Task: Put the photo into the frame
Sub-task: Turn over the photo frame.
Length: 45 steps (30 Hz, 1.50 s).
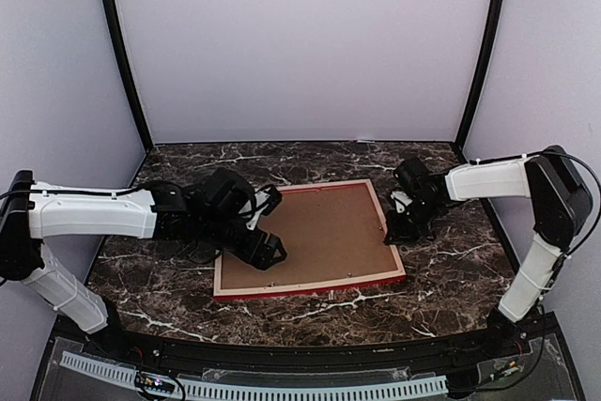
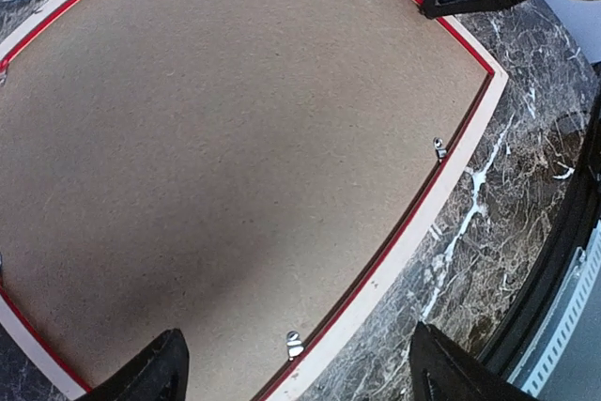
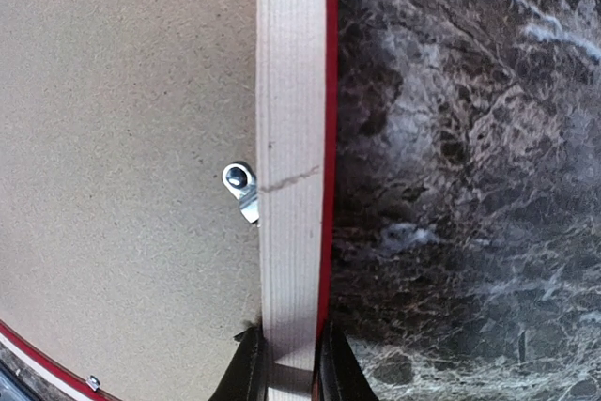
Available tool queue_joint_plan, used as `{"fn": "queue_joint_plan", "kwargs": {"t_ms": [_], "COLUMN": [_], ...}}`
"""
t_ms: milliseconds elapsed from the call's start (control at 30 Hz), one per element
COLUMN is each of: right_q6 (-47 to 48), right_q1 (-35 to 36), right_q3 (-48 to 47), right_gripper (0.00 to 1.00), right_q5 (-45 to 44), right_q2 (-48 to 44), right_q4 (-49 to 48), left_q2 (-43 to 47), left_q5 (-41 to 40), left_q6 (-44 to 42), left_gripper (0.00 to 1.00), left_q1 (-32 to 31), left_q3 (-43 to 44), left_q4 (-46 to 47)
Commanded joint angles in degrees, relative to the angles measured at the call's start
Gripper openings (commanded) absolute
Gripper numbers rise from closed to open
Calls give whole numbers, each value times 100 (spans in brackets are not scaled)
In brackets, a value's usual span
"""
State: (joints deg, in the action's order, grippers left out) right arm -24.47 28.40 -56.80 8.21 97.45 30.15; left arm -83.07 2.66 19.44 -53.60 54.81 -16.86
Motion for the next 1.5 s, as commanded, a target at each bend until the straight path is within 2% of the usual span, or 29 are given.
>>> {"fn": "queue_joint_plan", "kwargs": {"t_ms": [0,100,367,867,1200,1467], "right_q6": [114,121,283,583,549,564], "right_q1": [-76,-82,-81,-89,-92,-89], "right_q3": [-476,-543,-823,-1457,-1735,-1911], "right_gripper": [0,0,0,0,0,0], "right_q5": [259,346,572,1169,1494,1651], "right_q2": [111,141,71,-69,-154,-197], "right_q4": [-135,-78,345,1416,1839,2089], "left_q2": [-362,-607,-1183,-1501,-1730,-2021], "left_q5": [-880,-1140,-1667,-2962,-3444,-3966], "left_q6": [-339,-429,-649,-1356,-2046,-1992], "left_gripper": [84,86,99,99,99,98], "left_q1": [-464,-797,-1288,-2120,-2514,-2701], "left_q3": [541,729,1186,1558,1540,1587], "left_q4": [-355,-491,-705,-928,-925,-1303]}}
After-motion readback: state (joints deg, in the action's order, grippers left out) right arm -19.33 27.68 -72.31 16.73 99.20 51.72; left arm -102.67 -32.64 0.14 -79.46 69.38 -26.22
